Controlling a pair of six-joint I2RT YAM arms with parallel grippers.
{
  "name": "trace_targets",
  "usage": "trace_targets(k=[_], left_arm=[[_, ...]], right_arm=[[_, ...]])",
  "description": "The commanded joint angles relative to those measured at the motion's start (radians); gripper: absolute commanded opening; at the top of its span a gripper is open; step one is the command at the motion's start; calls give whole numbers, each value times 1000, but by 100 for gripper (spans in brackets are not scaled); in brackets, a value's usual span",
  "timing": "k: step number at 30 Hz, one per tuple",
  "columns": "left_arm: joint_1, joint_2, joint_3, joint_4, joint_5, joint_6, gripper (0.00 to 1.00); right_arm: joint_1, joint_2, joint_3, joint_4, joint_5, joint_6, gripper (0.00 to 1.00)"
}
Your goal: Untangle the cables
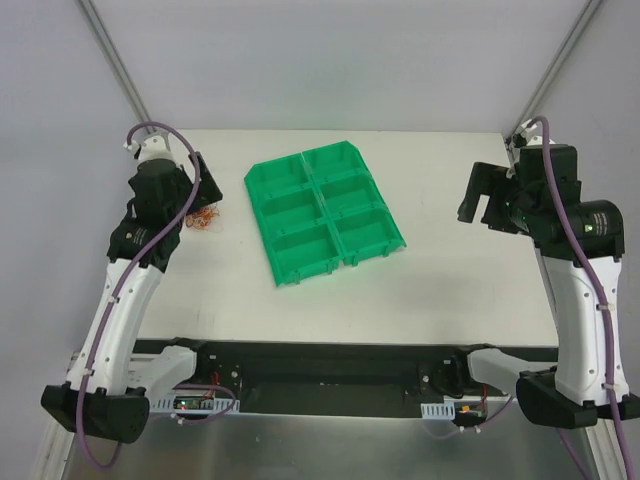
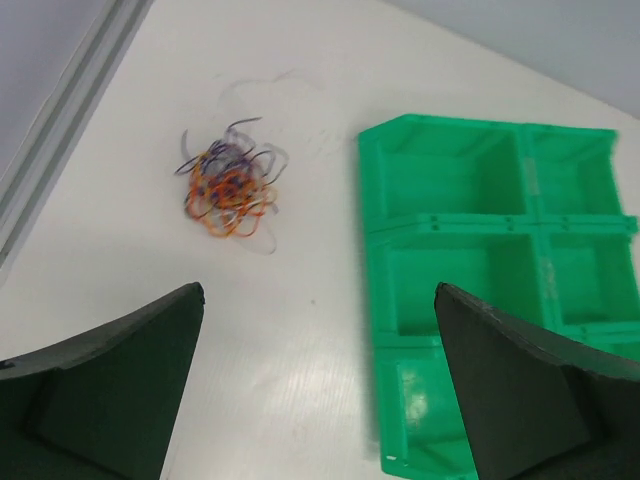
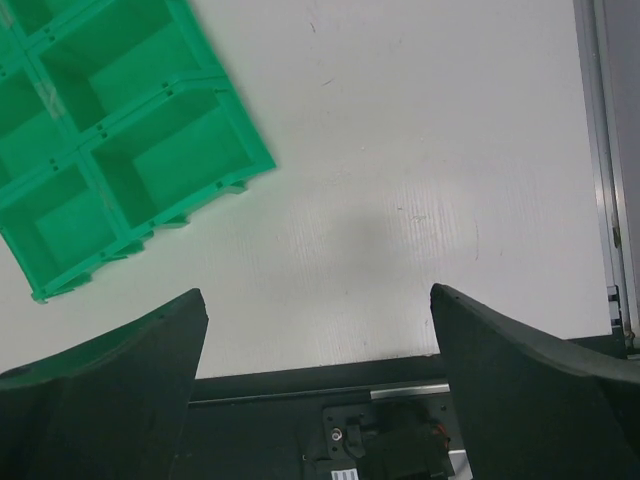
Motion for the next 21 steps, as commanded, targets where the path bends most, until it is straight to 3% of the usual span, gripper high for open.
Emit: trace_targets(k=[1,5,8,13,16,18,21], left_arm=[[107,88,47,-214,-109,-257,99],[173,211,81,-224,-17,-369,99],[259,352,130,-236,73,-423,99],[343,560,220,-224,124,-374,99],[391,725,295,-224,201,-325,99],[421,835,361,-227,346,-259,86],[429,941,403,-230,412,-236,82]], right_arm=[[12,24,81,-70,32,31,96],[13,-5,66,-29,-52,36,96],[14,-28,12,8,-198,21,96],[21,33,-50,-49,-427,42,96],[52,47,-68,-59,-397,53,96],[75,64,-45,-87,-323,42,96],[110,112,12,-142,-200,39,96]])
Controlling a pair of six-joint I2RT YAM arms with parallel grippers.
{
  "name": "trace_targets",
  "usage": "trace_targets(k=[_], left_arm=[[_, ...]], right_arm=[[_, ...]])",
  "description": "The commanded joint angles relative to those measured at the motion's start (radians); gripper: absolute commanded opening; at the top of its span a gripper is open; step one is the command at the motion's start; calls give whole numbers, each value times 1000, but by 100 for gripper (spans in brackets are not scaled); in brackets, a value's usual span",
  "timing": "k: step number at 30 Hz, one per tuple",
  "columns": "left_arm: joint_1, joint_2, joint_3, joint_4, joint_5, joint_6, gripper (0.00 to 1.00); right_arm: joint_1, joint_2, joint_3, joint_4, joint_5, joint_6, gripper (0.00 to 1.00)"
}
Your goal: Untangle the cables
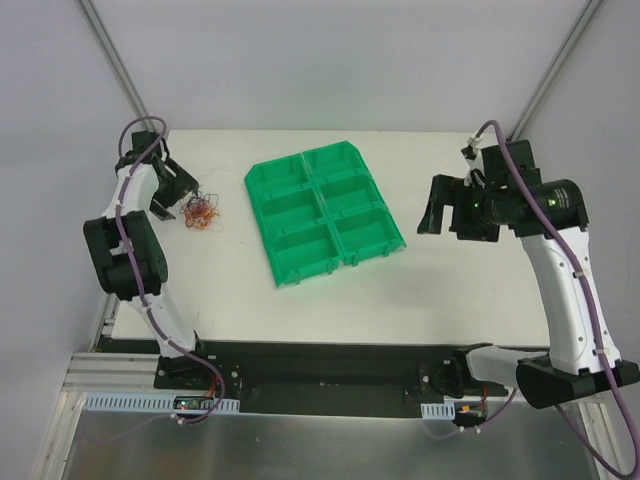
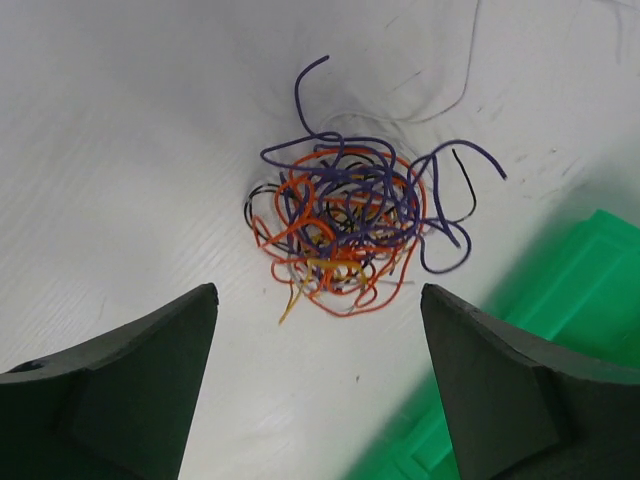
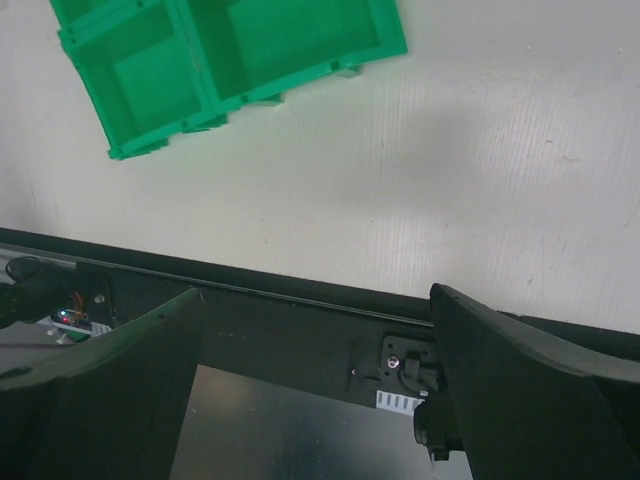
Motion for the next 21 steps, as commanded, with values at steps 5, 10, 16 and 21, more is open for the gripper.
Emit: trace_targets(k=[5,10,16,21], left_arm=[[1,131,-2,-8,284,97,65],[-4,40,-189,32,390,154,13],[-33,-291,-500,62,461,122,0],[-69,-616,-737,55,527,24,0]], right_arm=[[119,93,136,-130,362,116,96],[189,161,174,-107,264,93,96],[369,314,179,-87,234,32,96],[502,499,322,-69,265,53,96]])
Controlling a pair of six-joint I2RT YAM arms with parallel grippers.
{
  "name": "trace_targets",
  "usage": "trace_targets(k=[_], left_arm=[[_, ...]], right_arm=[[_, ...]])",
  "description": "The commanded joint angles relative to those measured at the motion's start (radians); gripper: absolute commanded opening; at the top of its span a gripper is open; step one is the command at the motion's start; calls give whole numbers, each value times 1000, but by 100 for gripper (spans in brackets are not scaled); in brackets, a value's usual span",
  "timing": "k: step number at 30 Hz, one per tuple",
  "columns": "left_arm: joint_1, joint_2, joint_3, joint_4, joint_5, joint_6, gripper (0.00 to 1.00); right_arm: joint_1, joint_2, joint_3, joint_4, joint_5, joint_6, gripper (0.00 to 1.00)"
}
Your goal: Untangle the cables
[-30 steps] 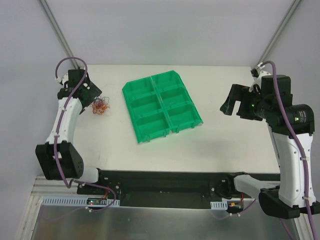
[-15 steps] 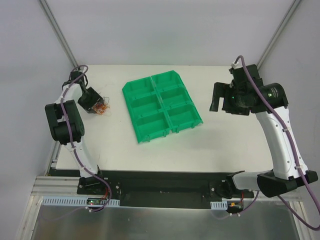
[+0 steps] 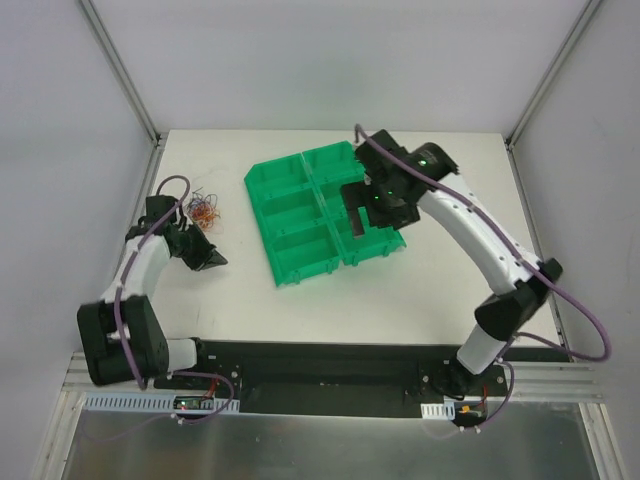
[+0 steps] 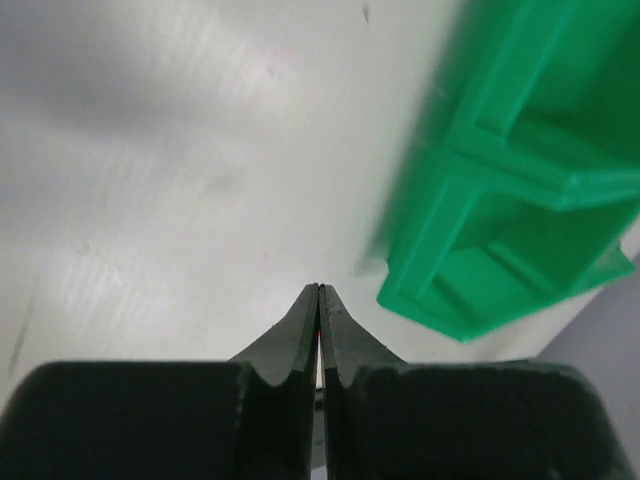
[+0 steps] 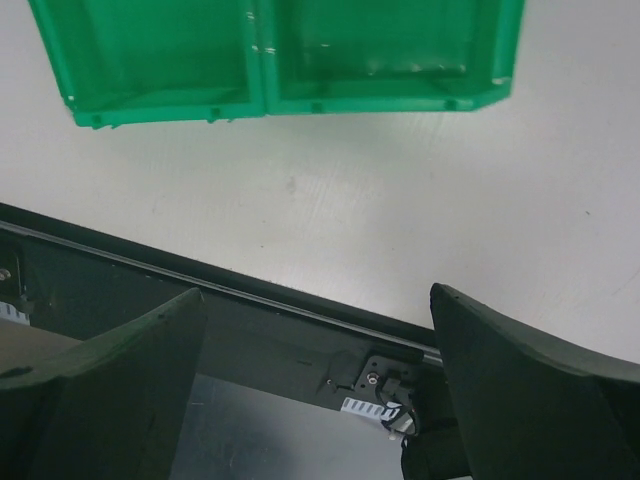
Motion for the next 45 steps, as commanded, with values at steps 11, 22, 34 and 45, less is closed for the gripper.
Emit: trace_targets(k=[11,22,34,45], left_arm=[[-13,-80,168,-119,-261,-7,84],[17,525,749,-99,-393,134,92],[12,593,699,-112,-268,173,0],[-35,112,176,-79,-138,127,0]], right_arm=[[132,75,241,-4,-33,32,96],[37,-353,-117,32,-15,69,96],[-29,-308,-117,51,-154,21,96],[-28,-90,-25,142,-323,0,96]])
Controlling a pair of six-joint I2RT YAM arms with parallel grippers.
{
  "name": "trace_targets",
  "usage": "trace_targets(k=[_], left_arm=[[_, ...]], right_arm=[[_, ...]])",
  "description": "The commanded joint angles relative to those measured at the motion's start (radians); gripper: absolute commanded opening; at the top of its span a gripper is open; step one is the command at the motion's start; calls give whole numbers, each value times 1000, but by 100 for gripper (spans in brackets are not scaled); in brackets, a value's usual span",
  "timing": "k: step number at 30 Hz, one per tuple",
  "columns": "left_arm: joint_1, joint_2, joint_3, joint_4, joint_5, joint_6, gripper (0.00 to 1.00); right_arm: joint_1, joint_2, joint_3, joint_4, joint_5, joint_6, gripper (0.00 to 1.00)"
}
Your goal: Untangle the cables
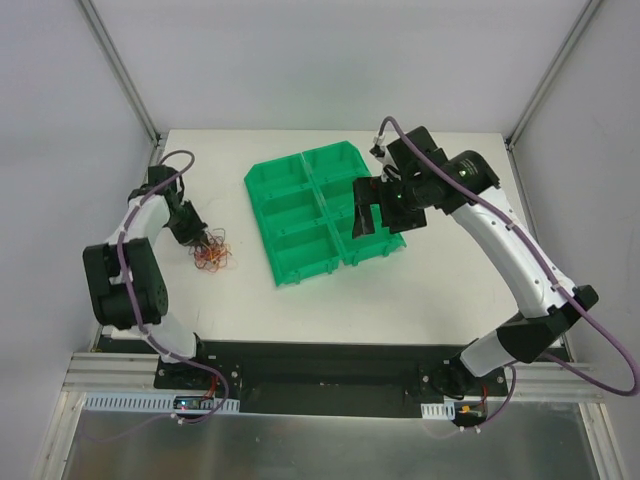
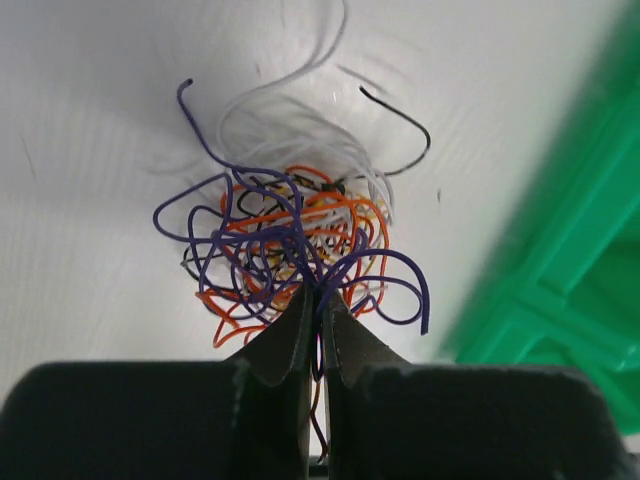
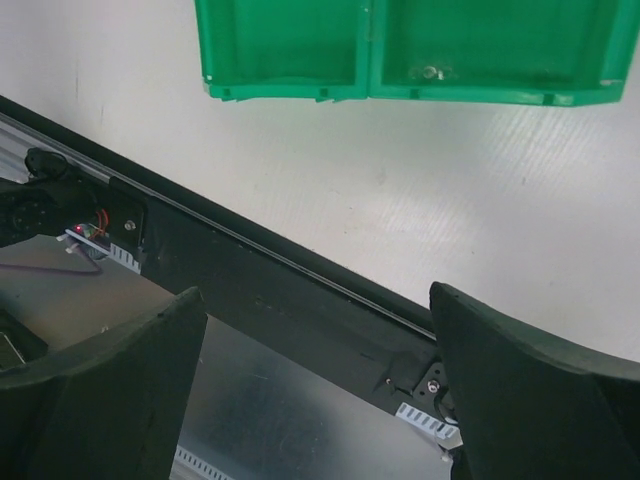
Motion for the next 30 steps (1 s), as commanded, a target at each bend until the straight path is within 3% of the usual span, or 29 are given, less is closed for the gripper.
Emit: trace_targets(k=[1,8,15,16,20,23,28,30], left_arm=[[-62,-228,-171,-21,109,-47,0],[-321,-408,-348,-12,218,-234,0],[-392,-446,-374,5,310,-271,2],[-393,-454,-375,5,314,-271,9],[-392,-512,-362,5,304,-253,60],[-378,-541,-317,-27,273,-190,77],[-292,-575,-231,-234,-13,-136,73],[-286,-592,-246,-251,-69,-147,61]], right_arm=[[-2,25,10,74,-102,-13,96],[42,125,-45,180,-178,-33,96],[191,145,-111,345,-172,-141,99],[217,130,-161,402,-171,-140,99],[279,114,-315,626,-218,-65,97],[320,152,-364,733,-188,-30,95],[351,286,-288,760,-165,35,81],[377,315,-269,792,-168,41,74]])
